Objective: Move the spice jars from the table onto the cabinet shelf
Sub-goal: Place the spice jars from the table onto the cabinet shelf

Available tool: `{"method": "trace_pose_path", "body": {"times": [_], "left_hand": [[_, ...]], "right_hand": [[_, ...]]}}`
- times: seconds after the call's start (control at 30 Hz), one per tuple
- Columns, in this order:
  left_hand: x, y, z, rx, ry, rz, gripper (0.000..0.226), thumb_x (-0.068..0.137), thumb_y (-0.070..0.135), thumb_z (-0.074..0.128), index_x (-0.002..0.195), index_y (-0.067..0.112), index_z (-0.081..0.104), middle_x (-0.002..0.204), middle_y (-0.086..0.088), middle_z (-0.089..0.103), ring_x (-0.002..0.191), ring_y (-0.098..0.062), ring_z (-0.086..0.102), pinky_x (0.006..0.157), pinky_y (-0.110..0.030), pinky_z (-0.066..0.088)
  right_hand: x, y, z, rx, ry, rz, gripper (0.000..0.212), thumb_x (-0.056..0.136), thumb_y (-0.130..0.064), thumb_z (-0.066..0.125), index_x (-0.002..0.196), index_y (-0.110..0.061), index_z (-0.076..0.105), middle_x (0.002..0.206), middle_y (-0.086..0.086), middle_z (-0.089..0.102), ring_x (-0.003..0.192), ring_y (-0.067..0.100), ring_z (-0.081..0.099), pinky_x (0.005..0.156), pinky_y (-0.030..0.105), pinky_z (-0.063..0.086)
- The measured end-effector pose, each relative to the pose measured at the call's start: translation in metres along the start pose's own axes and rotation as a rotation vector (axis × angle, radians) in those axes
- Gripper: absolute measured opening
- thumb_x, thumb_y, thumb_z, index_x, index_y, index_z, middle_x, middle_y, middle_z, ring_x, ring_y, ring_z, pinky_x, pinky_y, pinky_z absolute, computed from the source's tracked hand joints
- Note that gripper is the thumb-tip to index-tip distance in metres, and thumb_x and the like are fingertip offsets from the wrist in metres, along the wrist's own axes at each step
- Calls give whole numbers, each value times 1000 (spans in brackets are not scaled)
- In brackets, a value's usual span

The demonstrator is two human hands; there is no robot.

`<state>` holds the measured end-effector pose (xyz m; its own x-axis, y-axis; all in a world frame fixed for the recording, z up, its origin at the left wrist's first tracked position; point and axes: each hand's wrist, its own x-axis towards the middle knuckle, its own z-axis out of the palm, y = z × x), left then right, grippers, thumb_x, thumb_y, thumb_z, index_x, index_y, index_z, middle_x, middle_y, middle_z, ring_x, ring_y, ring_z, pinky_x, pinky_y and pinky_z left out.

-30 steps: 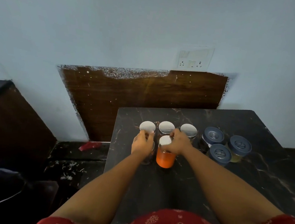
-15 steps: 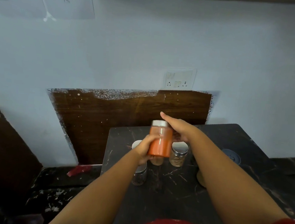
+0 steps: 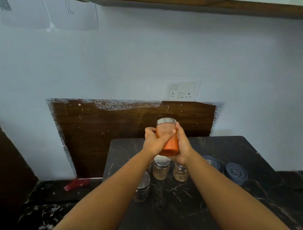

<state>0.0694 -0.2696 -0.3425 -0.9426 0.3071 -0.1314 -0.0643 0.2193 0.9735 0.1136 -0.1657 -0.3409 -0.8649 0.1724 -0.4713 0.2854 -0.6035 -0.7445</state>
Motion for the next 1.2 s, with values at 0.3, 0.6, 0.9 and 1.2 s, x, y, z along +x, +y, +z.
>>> {"method": "trace_pose_path", "body": {"times": [0.3, 0.6, 0.9, 1.2], "left_hand": [[5, -4, -5, -183, -49, -121, 79, 79, 59, 68, 138, 22, 30, 130, -9, 50, 97, -22, 60, 69, -32, 56], [5, 4, -4, -229, -133, -132, 64, 91, 63, 44, 139, 24, 30, 129, -8, 52, 101, -22, 60, 75, -31, 56], [8, 9, -9, -400, -136, -142, 60, 91, 63, 45, 137, 26, 43, 125, -8, 61, 109, -26, 62, 95, -44, 52], [11, 26, -13, -319, -115, -77, 60, 91, 66, 41, 135, 25, 45, 124, -9, 61, 111, -27, 60, 103, -50, 45]], "right_hand": [[9, -4, 17, -315, 258, -73, 69, 89, -71, 38, 139, -24, 37, 118, 11, 57, 105, 32, 59, 94, 47, 50], [5, -18, 20, -220, 233, -114, 46, 92, -68, 35, 117, -30, 43, 98, 8, 60, 87, 29, 63, 64, 39, 54], [9, -20, 15, -98, 94, -100, 51, 93, -64, 38, 128, -28, 46, 119, 12, 62, 105, 33, 62, 86, 46, 53], [3, -30, 16, -216, -62, -172, 63, 80, -65, 58, 131, -29, 47, 121, 10, 62, 111, 31, 61, 94, 46, 51]]}}
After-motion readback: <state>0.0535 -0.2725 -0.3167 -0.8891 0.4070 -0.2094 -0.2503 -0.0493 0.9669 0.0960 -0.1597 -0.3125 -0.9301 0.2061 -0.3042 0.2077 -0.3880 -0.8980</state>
